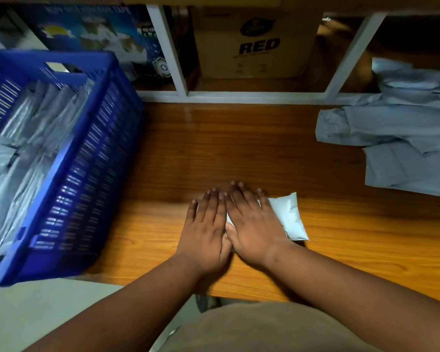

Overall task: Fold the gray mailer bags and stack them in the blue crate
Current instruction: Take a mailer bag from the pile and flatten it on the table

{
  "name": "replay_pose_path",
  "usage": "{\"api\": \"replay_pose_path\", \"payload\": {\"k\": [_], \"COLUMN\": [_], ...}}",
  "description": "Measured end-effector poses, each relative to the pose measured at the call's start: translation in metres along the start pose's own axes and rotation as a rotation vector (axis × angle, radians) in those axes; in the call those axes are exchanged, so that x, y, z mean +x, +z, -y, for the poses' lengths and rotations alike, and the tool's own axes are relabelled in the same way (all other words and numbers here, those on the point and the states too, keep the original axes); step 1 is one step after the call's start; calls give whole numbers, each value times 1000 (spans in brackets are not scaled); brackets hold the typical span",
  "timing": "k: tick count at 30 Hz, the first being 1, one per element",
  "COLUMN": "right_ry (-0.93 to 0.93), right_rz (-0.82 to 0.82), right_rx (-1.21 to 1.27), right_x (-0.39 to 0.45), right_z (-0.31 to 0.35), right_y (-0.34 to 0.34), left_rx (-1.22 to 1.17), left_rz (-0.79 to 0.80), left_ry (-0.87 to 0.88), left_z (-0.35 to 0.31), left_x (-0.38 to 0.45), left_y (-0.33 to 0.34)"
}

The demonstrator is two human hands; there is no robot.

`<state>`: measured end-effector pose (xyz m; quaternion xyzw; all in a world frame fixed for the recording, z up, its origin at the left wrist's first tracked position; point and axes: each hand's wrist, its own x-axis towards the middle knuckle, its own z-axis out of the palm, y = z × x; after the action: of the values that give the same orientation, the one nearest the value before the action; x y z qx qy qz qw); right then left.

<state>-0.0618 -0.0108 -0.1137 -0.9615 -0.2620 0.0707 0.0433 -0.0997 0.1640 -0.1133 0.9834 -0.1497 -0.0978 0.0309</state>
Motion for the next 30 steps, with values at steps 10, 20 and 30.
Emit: {"api": "replay_pose_path", "payload": {"k": [10, 20, 30], "right_ry": [23, -1, 5], "right_rz": [29, -30, -32], "right_rx": [-39, -47, 6], "right_x": [-10, -23, -20], "right_z": [-13, -40, -47], "right_y": [-19, -14, -5], "left_rx": [62, 20, 47], "left_rz": [63, -65, -61], "left_ry": [-205, -67, -68], "left_z": [-28, -48, -49], "left_x": [7, 20, 26], "left_y": [-33, -17, -16]}}
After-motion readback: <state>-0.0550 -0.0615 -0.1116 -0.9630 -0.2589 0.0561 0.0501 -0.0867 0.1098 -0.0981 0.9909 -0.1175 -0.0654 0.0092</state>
